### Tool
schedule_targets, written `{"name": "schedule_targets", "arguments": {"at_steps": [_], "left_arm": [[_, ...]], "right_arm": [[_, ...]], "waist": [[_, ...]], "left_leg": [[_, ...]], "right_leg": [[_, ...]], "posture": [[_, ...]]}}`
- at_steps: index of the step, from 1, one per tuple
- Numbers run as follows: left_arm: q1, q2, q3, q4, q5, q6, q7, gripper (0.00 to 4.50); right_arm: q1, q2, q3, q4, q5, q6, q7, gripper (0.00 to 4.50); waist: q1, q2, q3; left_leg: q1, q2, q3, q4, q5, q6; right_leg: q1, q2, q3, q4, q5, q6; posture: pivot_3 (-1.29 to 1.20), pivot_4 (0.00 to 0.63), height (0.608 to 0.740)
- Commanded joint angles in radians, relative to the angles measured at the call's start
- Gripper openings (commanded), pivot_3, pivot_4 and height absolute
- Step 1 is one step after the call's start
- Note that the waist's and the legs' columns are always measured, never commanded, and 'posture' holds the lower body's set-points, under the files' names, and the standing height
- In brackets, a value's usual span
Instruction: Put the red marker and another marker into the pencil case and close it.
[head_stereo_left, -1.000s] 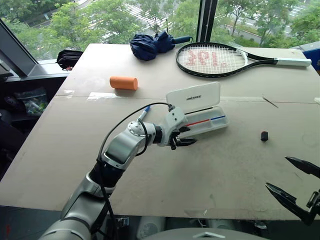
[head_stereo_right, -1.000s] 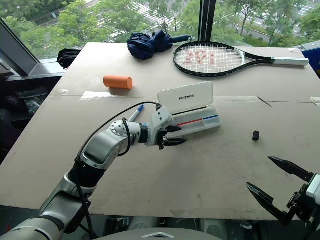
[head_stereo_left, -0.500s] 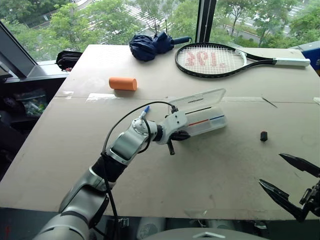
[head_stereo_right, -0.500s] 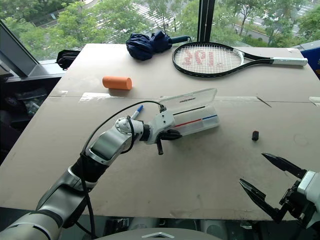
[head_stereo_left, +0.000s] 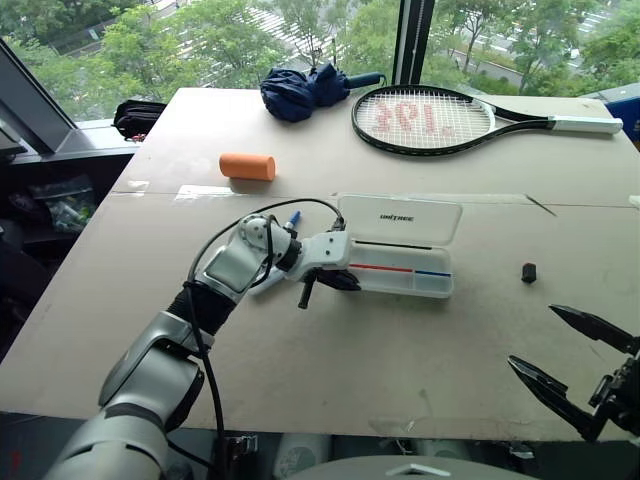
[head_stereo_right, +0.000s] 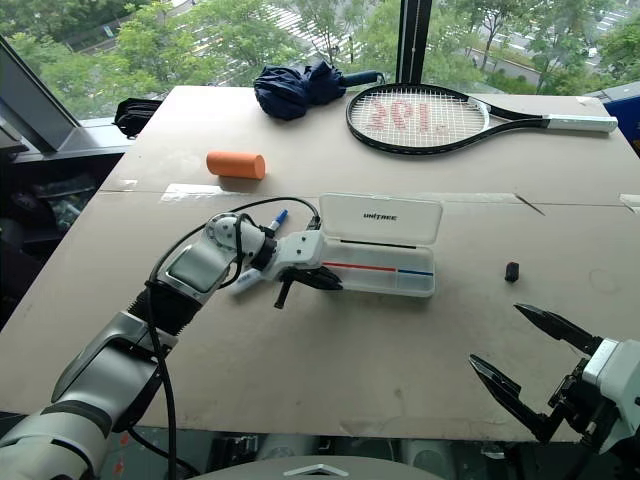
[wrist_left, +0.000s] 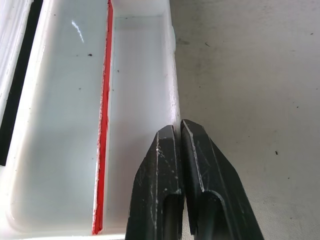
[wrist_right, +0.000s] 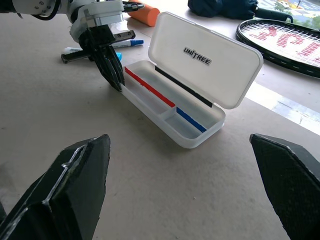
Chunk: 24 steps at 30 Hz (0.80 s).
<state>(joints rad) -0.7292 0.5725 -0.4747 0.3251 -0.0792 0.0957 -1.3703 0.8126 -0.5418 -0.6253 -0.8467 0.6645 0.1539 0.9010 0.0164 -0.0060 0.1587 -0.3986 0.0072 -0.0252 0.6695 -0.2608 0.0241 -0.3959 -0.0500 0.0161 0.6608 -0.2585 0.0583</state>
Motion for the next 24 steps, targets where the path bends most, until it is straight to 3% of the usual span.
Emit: {"name": "schedule_targets", "arguments": {"at_steps": [1,17,20,23,24], "left_arm": [[0.010,-0.023,-0.004,-0.027,0.023,0.032,0.008,0.07],[0.111,-0.006,0.027,-0.281,0.024,0.277,0.058,0.07],[0.120,-0.002,0.054,-0.305,0.015,0.298,0.083,0.89],[0.148,0.016,0.154,-0.406,-0.092,0.398,0.090,2.42],[0.176,0.033,0.240,-0.473,-0.179,0.488,0.096,2.85]], "right_arm": [[0.013,-0.011,-0.011,-0.036,0.008,0.007,-0.009,4.50],[-0.070,-0.084,0.001,0.005,0.033,0.055,-0.005,4.50],[-0.078,-0.087,0.001,0.002,0.036,0.063,-0.004,4.50],[-0.076,-0.086,-0.005,0.005,0.040,0.062,0.004,4.50],[-0.075,-0.084,-0.005,0.007,0.043,0.060,0.008,4.50]], "waist": [[0.001,0.000,0.000],[-0.002,0.000,0.000],[-0.003,0.000,0.000],[-0.003,0.000,0.000],[-0.004,-0.001,0.001]], "left_leg": [[0.000,0.000,0.000,0.000,0.000,0.000],[0.000,0.000,-0.001,0.001,0.000,0.000],[0.000,0.000,0.000,0.001,0.000,0.000],[0.000,0.000,-0.001,0.001,0.000,0.000],[0.000,0.001,-0.001,0.001,0.000,0.000]], "right_leg": [[0.000,0.000,0.000,0.000,0.000,0.000],[0.000,-0.001,0.000,0.001,0.000,0.000],[0.000,-0.001,0.000,0.001,0.000,0.000],[0.000,-0.001,0.000,0.001,0.000,0.000],[0.000,-0.001,0.000,0.001,0.000,0.000]], "posture": [[0.00,0.150,0.730],[0.00,0.150,0.730],[0.00,0.150,0.730],[0.00,0.150,0.730],[0.00,0.150,0.730]]}}
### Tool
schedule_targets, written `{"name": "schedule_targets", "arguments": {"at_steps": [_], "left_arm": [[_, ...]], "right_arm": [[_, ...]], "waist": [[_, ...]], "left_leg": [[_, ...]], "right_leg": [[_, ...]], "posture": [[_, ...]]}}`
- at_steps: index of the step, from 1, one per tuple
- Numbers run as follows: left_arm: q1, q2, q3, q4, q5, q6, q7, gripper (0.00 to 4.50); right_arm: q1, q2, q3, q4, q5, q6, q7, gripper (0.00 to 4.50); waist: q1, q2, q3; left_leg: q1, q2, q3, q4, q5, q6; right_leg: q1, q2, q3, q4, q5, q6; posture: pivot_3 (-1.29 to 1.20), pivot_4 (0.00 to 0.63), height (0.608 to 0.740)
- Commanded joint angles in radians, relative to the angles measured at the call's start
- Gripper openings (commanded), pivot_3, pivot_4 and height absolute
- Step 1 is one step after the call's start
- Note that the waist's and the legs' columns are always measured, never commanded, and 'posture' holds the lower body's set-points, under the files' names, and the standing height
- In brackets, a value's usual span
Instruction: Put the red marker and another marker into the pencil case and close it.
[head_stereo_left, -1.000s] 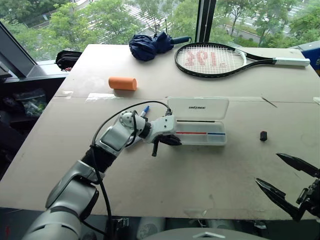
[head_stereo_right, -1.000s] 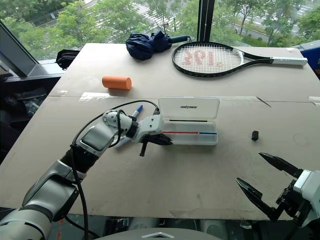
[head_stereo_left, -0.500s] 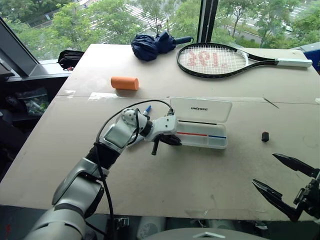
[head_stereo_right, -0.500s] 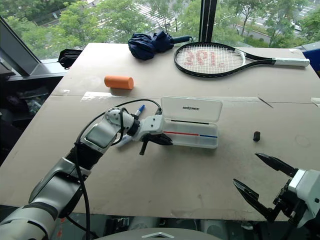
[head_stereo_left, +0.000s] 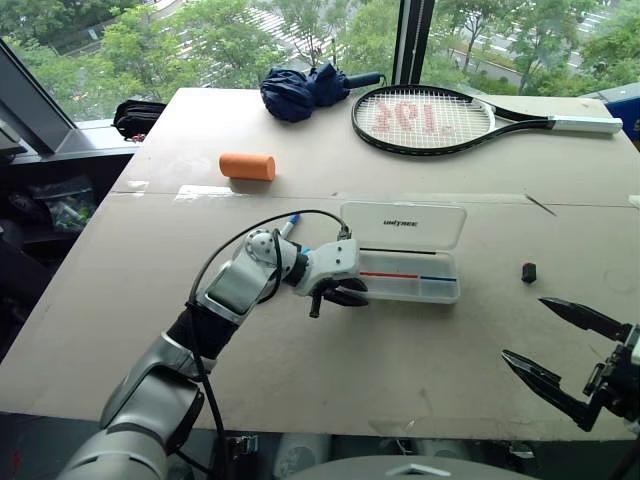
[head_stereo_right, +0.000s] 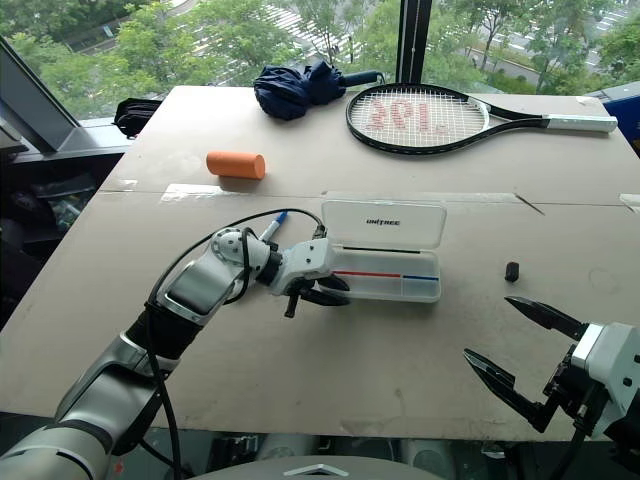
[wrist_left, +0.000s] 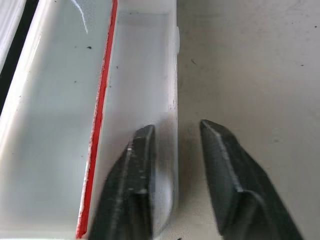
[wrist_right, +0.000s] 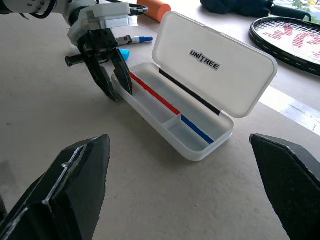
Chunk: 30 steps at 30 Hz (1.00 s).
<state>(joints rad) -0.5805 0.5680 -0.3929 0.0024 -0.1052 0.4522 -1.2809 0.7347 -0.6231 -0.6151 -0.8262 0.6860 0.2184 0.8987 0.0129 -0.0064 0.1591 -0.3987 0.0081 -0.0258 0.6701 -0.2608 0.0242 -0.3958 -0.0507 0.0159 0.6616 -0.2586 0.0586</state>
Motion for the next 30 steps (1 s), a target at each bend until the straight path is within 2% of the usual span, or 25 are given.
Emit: {"name": "schedule_targets", "arguments": {"at_steps": [1,5,9,13,17,23,26,28,29,30], "left_arm": [[0.054,0.054,0.227,-0.202,-0.217,0.202,0.015,2.85],[0.163,0.107,0.430,-0.308,-0.343,0.360,0.115,2.85],[0.212,0.112,0.569,-0.246,-0.293,0.440,0.343,2.85],[0.230,0.162,0.519,-0.198,-0.229,0.388,0.395,2.85],[0.159,0.154,0.431,-0.074,-0.149,0.363,0.467,2.85],[0.058,0.106,0.292,0.103,-0.062,0.298,0.492,2.85],[0.049,0.101,0.254,0.156,-0.032,0.266,0.481,2.11],[0.059,0.104,0.256,0.163,-0.028,0.255,0.471,1.12],[0.063,0.106,0.262,0.166,-0.028,0.248,0.467,0.86],[0.068,0.112,0.267,0.179,-0.024,0.227,0.463,0.33]], "right_arm": [[0.004,-0.001,-0.015,-0.011,0.024,-0.006,0.014,4.50],[-0.012,0.002,0.006,0.004,0.019,-0.011,0.018,4.50],[-0.067,0.006,0.068,0.016,0.009,-0.007,-0.002,4.50],[-0.101,0.001,0.094,0.031,0.003,-0.010,0.000,4.50],[-0.121,0.003,0.110,0.054,-0.009,-0.021,0.012,4.50],[-0.097,0.016,0.106,0.043,-0.018,-0.038,0.022,4.50],[-0.070,0.027,0.098,0.032,-0.023,-0.051,0.020,4.50],[-0.058,0.031,0.095,0.025,-0.024,-0.056,0.015,4.50],[-0.054,0.032,0.094,0.024,-0.024,-0.058,0.013,4.50],[-0.051,0.036,0.094,0.027,-0.026,-0.062,0.012,4.50]], "waist": [[-0.006,0.000,0.001],[-0.014,0.001,0.001],[-0.007,-0.001,0.002],[0.002,-0.002,0.002],[0.004,-0.002,0.002],[0.001,-0.002,0.001],[0.002,-0.001,0.000],[0.002,-0.001,-0.001],[0.001,-0.001,-0.001],[0.002,-0.001,-0.001]], "left_leg": [[0.000,0.000,0.000,0.000,0.000,0.000],[0.000,0.003,-0.001,-0.001,0.000,0.000],[0.001,0.003,0.000,0.000,0.000,0.000],[0.001,0.002,-0.001,0.000,0.000,0.000],[0.000,0.000,0.000,0.000,0.000,0.000],[0.000,-0.001,0.000,0.000,0.000,0.000],[0.001,-0.001,0.000,0.000,0.000,0.000],[0.001,-0.001,0.000,0.000,0.000,0.000],[0.001,-0.001,0.000,0.000,0.000,0.000],[0.001,-0.001,0.000,0.000,0.000,0.000]], "right_leg": [[0.000,0.000,0.000,0.000,0.000,0.000],[-0.001,0.000,-0.001,0.001,0.000,0.000],[0.000,0.000,-0.001,0.001,0.000,0.000],[0.000,0.000,-0.001,0.000,0.000,0.000],[0.000,-0.001,-0.001,0.000,0.000,0.000],[0.000,-0.001,-0.001,0.001,0.000,0.000],[0.000,-0.001,-0.001,0.001,0.000,0.000],[0.000,-0.001,0.000,0.001,0.000,0.000],[0.000,-0.001,0.000,0.001,0.000,0.000],[0.000,-0.001,0.000,0.001,0.000,0.000]], "posture": [[0.00,0.150,0.730],[0.00,0.150,0.730],[0.00,0.150,0.730],[0.00,0.150,0.730],[0.00,0.150,0.730],[0.00,0.150,0.730],[0.00,0.150,0.730],[0.00,0.150,0.730],[0.00,0.150,0.730],[0.00,0.150,0.730]]}}
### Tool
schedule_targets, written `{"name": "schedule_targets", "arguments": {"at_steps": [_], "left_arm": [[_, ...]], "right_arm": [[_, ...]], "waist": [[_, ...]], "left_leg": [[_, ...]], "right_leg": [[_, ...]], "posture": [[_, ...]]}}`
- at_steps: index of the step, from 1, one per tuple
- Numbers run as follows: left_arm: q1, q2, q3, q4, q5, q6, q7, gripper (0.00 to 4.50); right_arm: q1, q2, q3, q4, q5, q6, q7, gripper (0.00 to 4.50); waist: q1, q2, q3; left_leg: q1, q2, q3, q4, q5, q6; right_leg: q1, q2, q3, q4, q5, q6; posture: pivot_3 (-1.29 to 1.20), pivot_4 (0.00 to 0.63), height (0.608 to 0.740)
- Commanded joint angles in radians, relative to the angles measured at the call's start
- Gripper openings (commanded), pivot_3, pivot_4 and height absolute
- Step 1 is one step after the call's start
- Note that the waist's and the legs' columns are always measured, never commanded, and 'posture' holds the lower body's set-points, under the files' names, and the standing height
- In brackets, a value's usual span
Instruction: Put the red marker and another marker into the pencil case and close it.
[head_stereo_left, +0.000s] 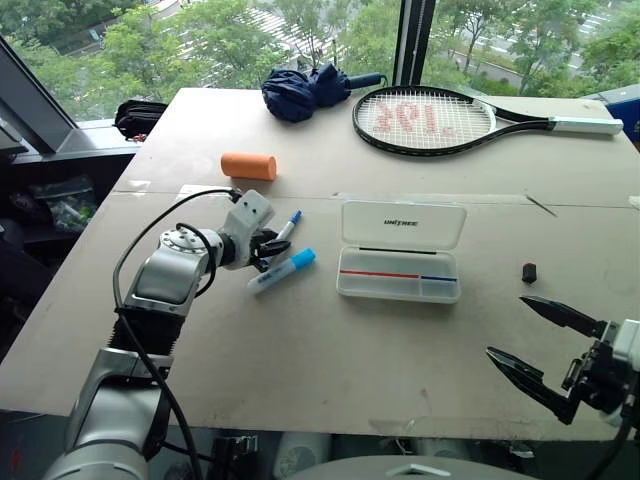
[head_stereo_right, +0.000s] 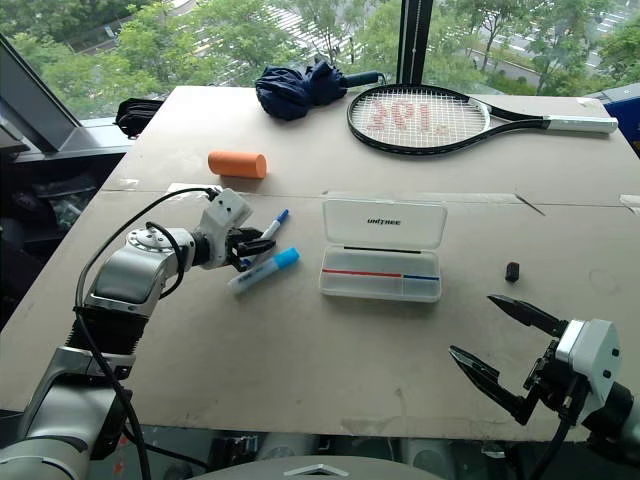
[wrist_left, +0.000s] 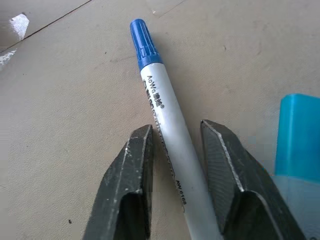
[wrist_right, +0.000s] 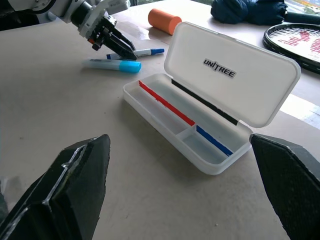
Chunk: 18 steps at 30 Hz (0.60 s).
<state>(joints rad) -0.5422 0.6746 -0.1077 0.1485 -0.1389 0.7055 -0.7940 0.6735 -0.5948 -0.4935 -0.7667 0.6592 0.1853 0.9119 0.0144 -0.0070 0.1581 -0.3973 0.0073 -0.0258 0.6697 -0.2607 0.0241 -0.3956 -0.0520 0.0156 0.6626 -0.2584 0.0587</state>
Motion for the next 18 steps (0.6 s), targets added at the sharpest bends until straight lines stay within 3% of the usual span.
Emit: {"name": "schedule_targets", "arguments": {"at_steps": [1,5,7,12,14,18], "left_arm": [[0.031,0.012,-0.011,0.049,0.017,-0.045,-0.020,0.06],[0.021,0.024,0.093,0.040,-0.077,-0.114,-0.096,0.02],[0.027,0.066,0.136,-0.038,-0.176,-0.090,-0.229,0.02],[0.035,0.301,0.034,-0.326,-0.350,0.068,-0.596,0.02],[-0.033,0.290,-0.073,-0.368,-0.305,0.044,-0.623,0.02],[-0.223,0.113,-0.244,-0.230,-0.162,-0.012,-0.545,0.02]], "right_arm": [[0.013,0.012,-0.026,-0.029,-0.002,-0.033,-0.003,4.50],[0.017,0.028,-0.015,-0.014,-0.014,-0.049,-0.005,4.50],[0.017,0.034,-0.011,-0.006,-0.019,-0.055,-0.002,4.50],[0.023,0.036,-0.029,0.041,-0.020,-0.082,0.028,4.50],[0.032,0.037,-0.041,0.058,-0.017,-0.097,0.041,4.50],[0.043,0.029,-0.060,0.054,-0.003,-0.101,0.047,4.50]], "waist": [[0.000,0.000,0.000],[-0.002,0.000,-0.001],[-0.004,-0.001,0.000],[-0.005,-0.006,0.004],[0.009,0.000,0.002],[0.027,0.000,0.001]], "left_leg": [[0.000,0.000,0.000,0.000,0.000,0.000],[0.000,0.001,0.000,0.000,0.000,0.000],[0.000,0.001,0.000,0.000,0.000,0.000],[-0.002,0.003,0.000,-0.001,0.000,0.000],[-0.001,0.002,0.000,-0.001,0.000,0.000],[-0.001,-0.002,0.001,0.002,0.000,0.000]], "right_leg": [[0.000,0.000,0.000,0.000,0.000,0.000],[0.000,0.000,0.000,0.000,0.000,0.000],[-0.001,0.000,0.000,0.000,0.000,0.000],[-0.002,0.001,-0.001,-0.001,0.000,-0.001],[-0.001,0.000,-0.001,-0.002,0.000,-0.001],[0.001,-0.002,0.000,-0.001,-0.002,-0.004]], "posture": [[0.00,0.150,0.730],[0.00,0.150,0.730],[0.00,0.150,0.730],[0.00,0.150,0.730],[0.00,0.150,0.730],[0.00,0.150,0.730]]}}
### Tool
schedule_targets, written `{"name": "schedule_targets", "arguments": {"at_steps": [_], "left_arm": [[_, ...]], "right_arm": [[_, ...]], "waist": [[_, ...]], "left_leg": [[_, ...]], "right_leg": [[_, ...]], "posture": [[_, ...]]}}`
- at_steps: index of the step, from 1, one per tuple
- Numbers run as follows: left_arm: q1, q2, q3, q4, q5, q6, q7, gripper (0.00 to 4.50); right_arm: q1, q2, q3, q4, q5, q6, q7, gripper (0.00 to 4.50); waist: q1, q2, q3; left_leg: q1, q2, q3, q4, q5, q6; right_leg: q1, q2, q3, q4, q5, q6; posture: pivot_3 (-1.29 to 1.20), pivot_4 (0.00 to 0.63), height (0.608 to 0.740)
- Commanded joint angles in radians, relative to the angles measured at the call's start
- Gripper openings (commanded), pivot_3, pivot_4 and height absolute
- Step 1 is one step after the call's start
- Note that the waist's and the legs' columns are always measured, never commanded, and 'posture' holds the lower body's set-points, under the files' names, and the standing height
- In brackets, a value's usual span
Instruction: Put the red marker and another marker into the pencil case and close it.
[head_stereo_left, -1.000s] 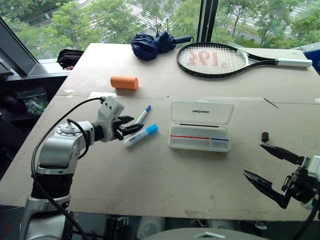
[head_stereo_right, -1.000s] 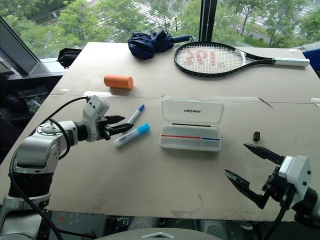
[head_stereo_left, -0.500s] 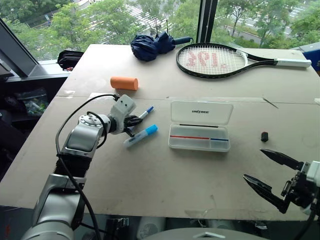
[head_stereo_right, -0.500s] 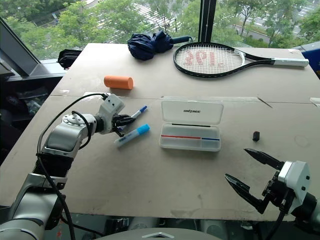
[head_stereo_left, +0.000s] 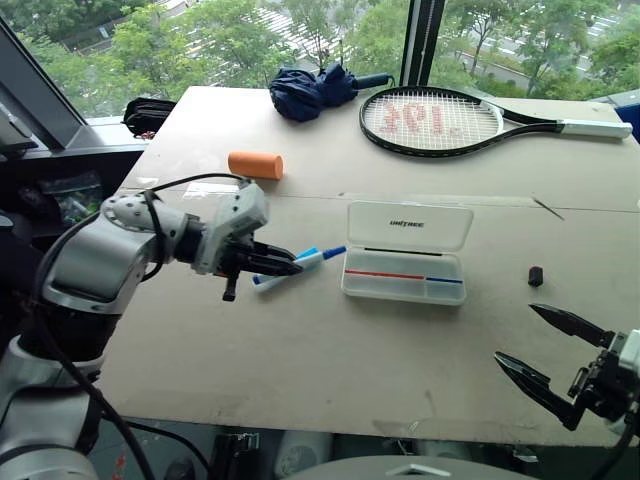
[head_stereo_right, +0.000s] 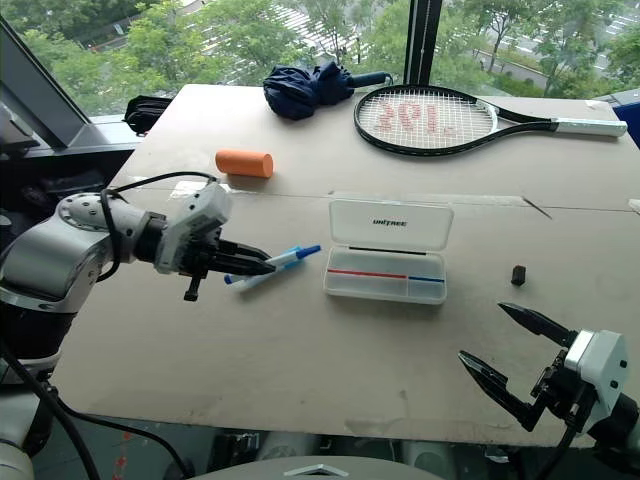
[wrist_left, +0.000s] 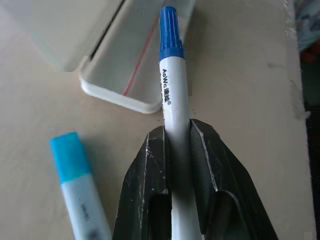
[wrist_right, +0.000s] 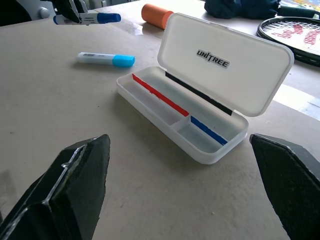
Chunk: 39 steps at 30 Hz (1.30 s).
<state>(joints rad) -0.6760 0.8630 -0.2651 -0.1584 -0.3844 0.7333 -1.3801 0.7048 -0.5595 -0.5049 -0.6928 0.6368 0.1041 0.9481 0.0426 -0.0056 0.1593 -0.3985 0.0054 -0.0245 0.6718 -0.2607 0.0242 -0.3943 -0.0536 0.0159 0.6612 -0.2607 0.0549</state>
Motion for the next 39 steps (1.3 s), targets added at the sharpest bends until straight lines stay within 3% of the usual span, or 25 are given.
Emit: {"name": "schedule_targets", "arguments": {"at_steps": [1,7,18,20,21,25,31,35,39], "left_arm": [[-0.129,-0.119,-0.121,0.122,0.115,-0.054,0.053,0.02],[-0.266,-0.289,-0.276,0.354,0.272,-0.229,0.039,0.02],[-0.362,-0.467,-0.316,0.610,0.415,-0.400,0.053,0.02],[-0.359,-0.477,-0.303,0.609,0.423,-0.402,0.063,1.03],[-0.355,-0.478,-0.291,0.600,0.420,-0.399,0.066,1.28],[-0.318,-0.402,-0.214,0.456,0.363,-0.292,0.025,3.13],[-0.108,-0.164,0.059,0.124,0.149,0.042,0.021,3.13],[0.135,0.019,0.194,0.017,0.161,0.072,0.095,3.13],[0.262,0.064,0.160,0.039,0.206,-0.018,0.154,3.13]], "right_arm": [[0.014,-0.010,-0.055,-0.022,0.022,-0.020,0.016,4.50],[0.008,-0.055,-0.129,0.009,0.056,-0.019,0.066,4.50],[-0.028,-0.142,-0.197,0.002,0.160,0.042,0.131,4.50],[-0.037,-0.149,-0.181,-0.006,0.163,0.051,0.134,4.50],[-0.045,-0.151,-0.172,-0.009,0.164,0.055,0.134,4.50],[-0.074,-0.155,-0.143,-0.017,0.165,0.069,0.130,4.50],[-0.133,-0.159,-0.049,-0.036,0.149,0.086,0.127,4.50],[-0.209,-0.162,0.053,-0.046,0.136,0.097,0.110,4.50],[-0.255,-0.166,0.101,-0.014,0.120,0.096,0.116,4.50]], "waist": [[-0.003,-0.003,0.001],[-0.035,-0.005,0.002],[-0.030,-0.006,0.003],[-0.030,-0.006,0.003],[-0.030,-0.006,0.004],[-0.035,-0.006,0.004],[-0.055,-0.004,0.004],[-0.058,-0.003,0.004],[-0.029,-0.004,0.005]], "left_leg": [[0.000,-0.001,0.000,0.000,0.000,0.000],[-0.001,0.000,0.000,-0.001,0.000,0.000],[-0.001,0.000,-0.001,-0.001,-0.001,0.002],[-0.001,0.000,-0.001,-0.001,-0.001,0.002],[-0.001,0.001,-0.001,-0.001,-0.001,0.002],[-0.001,0.001,-0.001,-0.001,-0.001,0.002],[0.000,0.006,-0.003,-0.002,-0.001,0.002],[0.001,0.005,-0.002,-0.002,-0.001,0.002],[0.000,0.005,-0.003,-0.002,-0.001,0.002]], "right_leg": [[0.000,0.001,0.000,0.000,0.000,0.000],[-0.002,0.004,0.001,0.001,0.002,0.004],[-0.002,0.005,0.000,0.001,0.002,0.004],[-0.002,0.005,0.001,0.001,0.002,0.004],[-0.002,0.005,0.000,0.001,0.002,0.004],[-0.002,0.005,0.000,0.001,0.002,0.004],[-0.003,0.005,-0.001,0.002,0.002,0.004],[-0.002,0.005,0.000,0.002,0.002,0.004],[-0.002,0.002,-0.002,0.002,0.002,0.004]], "posture": [[0.00,0.150,0.730],[0.00,0.150,0.730],[0.00,0.150,0.730],[0.00,0.150,0.730],[0.00,0.150,0.730],[0.00,0.150,0.730],[0.00,0.150,0.730],[0.00,0.150,0.730],[0.00,0.150,0.730]]}}
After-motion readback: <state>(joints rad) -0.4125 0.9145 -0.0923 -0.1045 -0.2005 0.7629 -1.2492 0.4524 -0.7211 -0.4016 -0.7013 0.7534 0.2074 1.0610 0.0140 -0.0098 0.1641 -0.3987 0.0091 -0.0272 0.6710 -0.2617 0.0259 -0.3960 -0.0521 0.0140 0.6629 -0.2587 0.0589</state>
